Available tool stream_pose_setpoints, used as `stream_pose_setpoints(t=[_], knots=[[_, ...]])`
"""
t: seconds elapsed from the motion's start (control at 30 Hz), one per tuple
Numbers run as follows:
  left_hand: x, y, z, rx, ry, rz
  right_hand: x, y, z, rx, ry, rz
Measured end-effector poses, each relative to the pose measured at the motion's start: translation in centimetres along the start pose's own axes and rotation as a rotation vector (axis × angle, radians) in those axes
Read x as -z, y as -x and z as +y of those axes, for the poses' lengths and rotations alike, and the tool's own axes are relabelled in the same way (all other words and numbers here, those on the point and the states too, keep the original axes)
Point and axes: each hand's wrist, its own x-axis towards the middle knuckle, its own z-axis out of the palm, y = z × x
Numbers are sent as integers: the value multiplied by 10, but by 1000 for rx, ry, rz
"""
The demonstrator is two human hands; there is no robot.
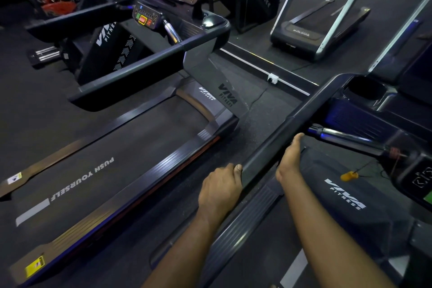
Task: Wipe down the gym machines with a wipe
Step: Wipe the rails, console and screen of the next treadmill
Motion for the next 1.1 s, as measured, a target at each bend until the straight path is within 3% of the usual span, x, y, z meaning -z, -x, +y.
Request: stream_pose_setpoints(t=[0.3,0.47,0.7,0.9,1.1], knots=[[-1,-2,0,13,-12,0,-1,35,22,11,-48,33],[0,0,1,13,-11,-2,-4,-2,-6,-31,-87,66],[0,-1,1,10,-9,1,-10,47,31,186,-47,-8],[3,1,2,2,-1,5,-15,11,-11,146,-34,56],[3,1,2,-1,3,7,-14,68,28,148,1,-82]])
